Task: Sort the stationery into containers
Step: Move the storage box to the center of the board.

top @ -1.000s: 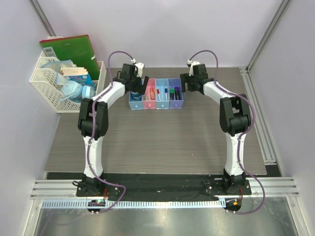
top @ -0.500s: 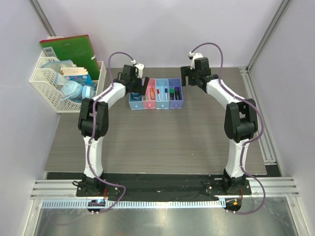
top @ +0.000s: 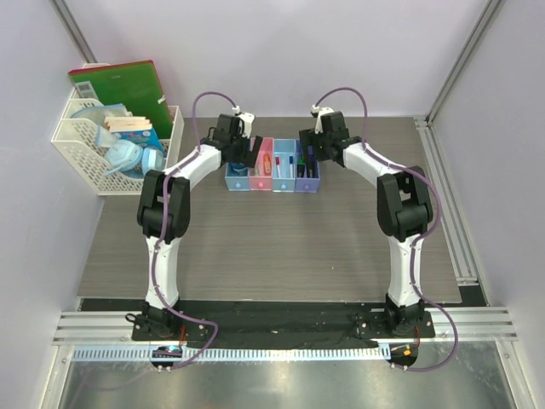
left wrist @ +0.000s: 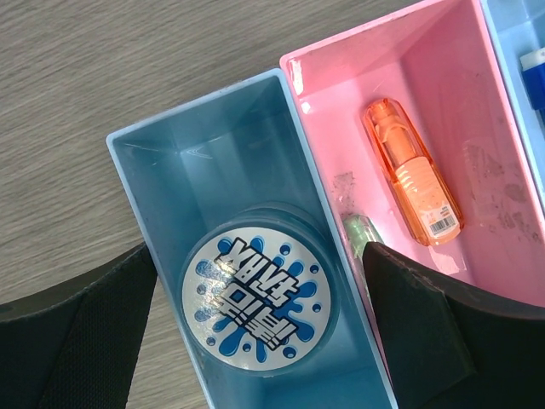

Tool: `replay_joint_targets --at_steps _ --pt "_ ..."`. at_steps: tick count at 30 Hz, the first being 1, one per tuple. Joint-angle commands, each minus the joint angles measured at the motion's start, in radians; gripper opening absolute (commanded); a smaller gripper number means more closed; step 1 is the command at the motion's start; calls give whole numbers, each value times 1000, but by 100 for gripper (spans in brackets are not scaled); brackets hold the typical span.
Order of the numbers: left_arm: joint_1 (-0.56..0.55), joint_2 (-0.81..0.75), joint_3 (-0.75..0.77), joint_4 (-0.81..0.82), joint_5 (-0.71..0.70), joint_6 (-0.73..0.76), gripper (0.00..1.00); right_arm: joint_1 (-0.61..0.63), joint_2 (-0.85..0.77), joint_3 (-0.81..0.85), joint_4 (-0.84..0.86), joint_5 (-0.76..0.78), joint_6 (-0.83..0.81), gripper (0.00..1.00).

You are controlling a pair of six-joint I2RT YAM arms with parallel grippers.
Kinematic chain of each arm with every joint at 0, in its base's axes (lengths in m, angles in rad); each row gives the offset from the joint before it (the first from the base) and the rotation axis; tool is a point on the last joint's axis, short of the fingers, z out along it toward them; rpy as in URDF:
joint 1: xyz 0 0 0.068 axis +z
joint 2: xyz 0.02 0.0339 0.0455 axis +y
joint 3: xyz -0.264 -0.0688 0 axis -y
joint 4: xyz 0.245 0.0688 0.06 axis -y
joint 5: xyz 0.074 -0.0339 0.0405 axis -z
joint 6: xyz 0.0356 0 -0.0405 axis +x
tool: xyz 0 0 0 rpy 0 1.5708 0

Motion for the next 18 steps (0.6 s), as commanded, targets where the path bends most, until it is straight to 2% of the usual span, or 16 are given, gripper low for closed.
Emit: replay_joint_targets --at_steps 1,7,18 --pt "-36 11 -19 -43 52 -19 99 15 27 5 19 1 8 90" --pt "-56 -6 -36 -68 58 -23 98 27 32 -32 24 1 2 88" --pt "-100 -101 -162 -97 81 -83 95 45 1 -101 39 35 -7 88"
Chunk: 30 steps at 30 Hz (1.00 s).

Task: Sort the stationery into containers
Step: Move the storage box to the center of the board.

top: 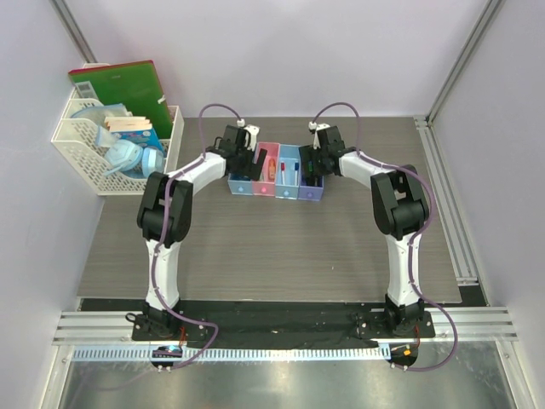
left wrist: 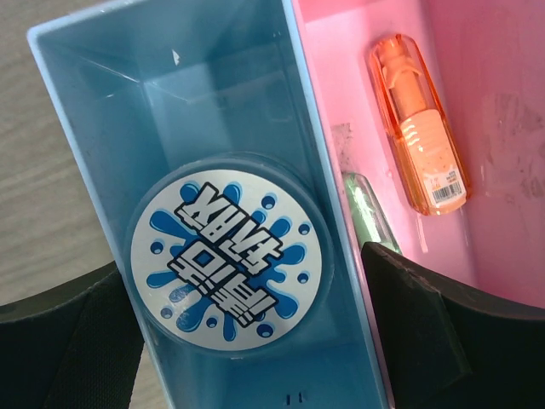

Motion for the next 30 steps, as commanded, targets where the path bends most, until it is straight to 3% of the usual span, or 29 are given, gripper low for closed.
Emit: replay_joint_targets --at_steps 1,30 --pt "-55 -85 -73 -79 77 -22 95 28 -49 1 30 12 -3 88" --pt "-202 -207 -202 -111 52 -97 94 109 -184 -138 19 12 -24 87"
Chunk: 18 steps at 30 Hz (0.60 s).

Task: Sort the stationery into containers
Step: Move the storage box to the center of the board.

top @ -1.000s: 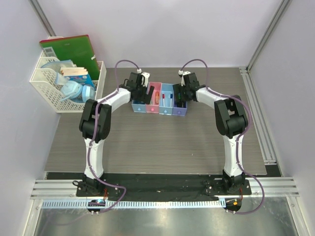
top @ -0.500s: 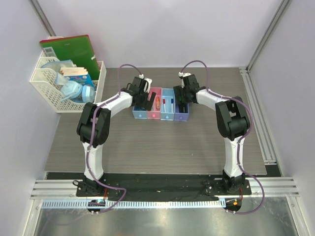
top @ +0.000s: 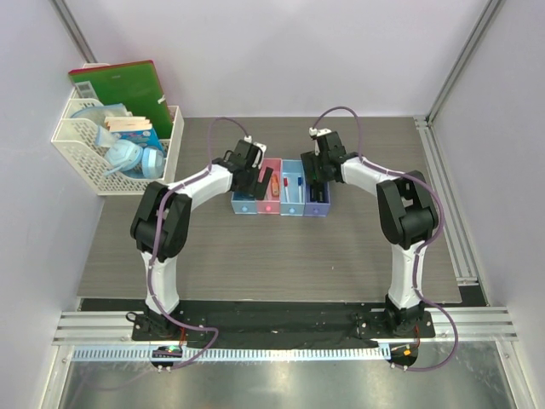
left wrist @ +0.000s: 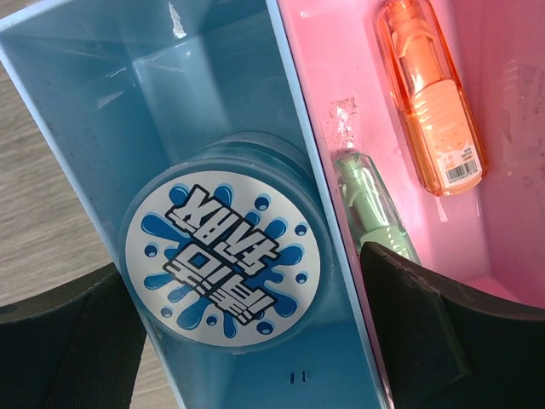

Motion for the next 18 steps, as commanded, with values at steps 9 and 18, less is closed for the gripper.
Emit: replay_joint_targets --at_steps 9,18 --pt "-116 -79 -30 -8 187 -21 95 83 -46 -3 38 -66 -27 87" --pt "-123 -94 -27 -3 155 17 98 90 -49 0 27 -59 -27 88"
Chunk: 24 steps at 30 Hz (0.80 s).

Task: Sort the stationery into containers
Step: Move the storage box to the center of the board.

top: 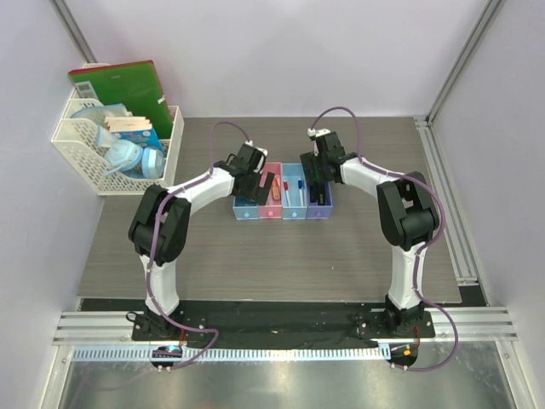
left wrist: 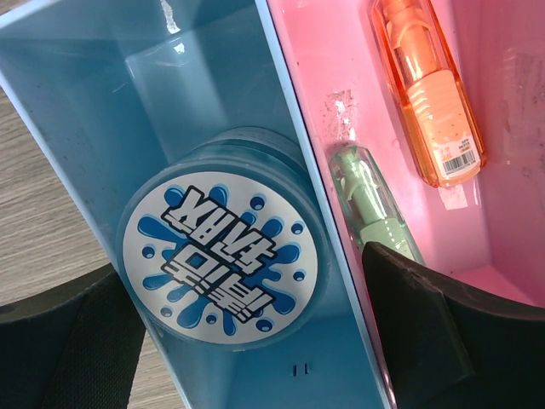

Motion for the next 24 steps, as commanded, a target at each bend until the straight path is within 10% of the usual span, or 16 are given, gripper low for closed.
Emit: replay_joint_targets --at_steps 1,24 --pt "-87 -58 9 41 176 74 98 77 -42 10 35 -90 -5 87" --pt "-55 -73 98 30 68 111 100 77 -127 12 -15 -88 -41 96"
